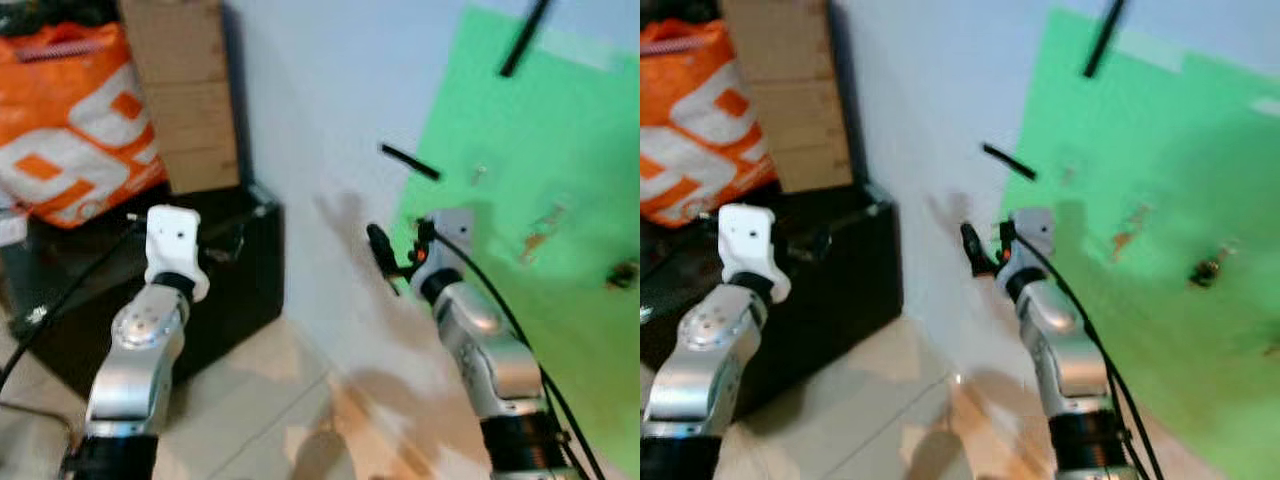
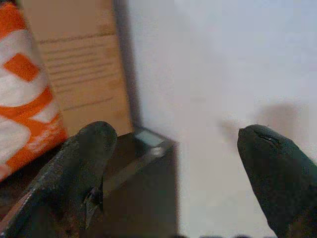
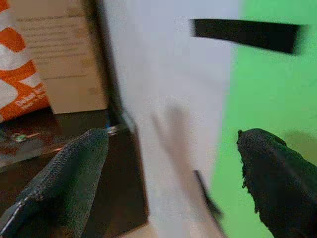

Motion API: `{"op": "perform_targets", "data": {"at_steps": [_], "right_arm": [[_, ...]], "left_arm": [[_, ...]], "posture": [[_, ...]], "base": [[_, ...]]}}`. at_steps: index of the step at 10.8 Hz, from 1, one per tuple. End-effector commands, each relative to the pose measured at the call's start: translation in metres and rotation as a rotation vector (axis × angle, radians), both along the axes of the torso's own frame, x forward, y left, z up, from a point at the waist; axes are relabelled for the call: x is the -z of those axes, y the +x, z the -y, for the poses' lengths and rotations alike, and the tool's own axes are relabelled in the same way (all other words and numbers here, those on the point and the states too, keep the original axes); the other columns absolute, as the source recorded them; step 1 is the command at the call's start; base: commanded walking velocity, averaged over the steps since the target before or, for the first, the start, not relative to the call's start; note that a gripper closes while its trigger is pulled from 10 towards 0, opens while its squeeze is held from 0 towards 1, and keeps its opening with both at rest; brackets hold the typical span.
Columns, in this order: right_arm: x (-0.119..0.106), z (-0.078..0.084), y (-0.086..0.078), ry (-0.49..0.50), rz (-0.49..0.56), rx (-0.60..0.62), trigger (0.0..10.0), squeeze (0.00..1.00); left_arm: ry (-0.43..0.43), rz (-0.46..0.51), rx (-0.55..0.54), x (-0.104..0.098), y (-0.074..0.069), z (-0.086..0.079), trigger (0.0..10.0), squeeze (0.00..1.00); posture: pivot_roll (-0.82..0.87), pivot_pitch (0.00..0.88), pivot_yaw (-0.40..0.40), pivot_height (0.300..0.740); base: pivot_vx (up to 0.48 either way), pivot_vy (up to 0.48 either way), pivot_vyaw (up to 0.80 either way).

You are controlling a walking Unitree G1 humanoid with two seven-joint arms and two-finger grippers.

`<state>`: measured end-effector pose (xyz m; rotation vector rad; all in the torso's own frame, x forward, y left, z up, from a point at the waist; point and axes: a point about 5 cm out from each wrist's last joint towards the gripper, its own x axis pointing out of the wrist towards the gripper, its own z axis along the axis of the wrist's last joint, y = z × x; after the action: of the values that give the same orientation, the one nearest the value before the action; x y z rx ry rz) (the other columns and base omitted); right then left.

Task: Hang keys on a hook

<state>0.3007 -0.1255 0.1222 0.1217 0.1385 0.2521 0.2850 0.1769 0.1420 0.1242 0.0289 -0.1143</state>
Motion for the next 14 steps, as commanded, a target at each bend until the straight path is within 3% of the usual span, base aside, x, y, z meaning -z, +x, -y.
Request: {"op": "perform_targets", "data": {"at_steps": [1,6,14], "right_arm": [[-0.0040,-0.0006,0.0024,-0.017,0.018,-0.017,10.0,1.00],[-0.0038,-0.0045,0.0028,-0.023,0.020,-0.042,10.0,1.00],[-0.0034,-0.0022,-0.0019,-0.044,0.027,-0.077,10.0,1.00]], "left_arm": [[0.011,0.011,0.009,-0.0030,0.0010,0.0007,10.0,0.38],[0.013,0.015,0.015,-0.0040,0.0021,0.0016,10.0,0.38],[0.008,0.015,-0.051,-0.0011,-0.0033,-0.0054,10.0,0.52]], "posture": [[0.01,0.000,-0.051,0.740],[0.02,0.000,-0.054,0.740],[0.03,0.000,-0.070,0.740]], "base": [[0.349,0.000,0.80],[0.349,0.000,0.80],[0.343,0.000,0.75]]}}
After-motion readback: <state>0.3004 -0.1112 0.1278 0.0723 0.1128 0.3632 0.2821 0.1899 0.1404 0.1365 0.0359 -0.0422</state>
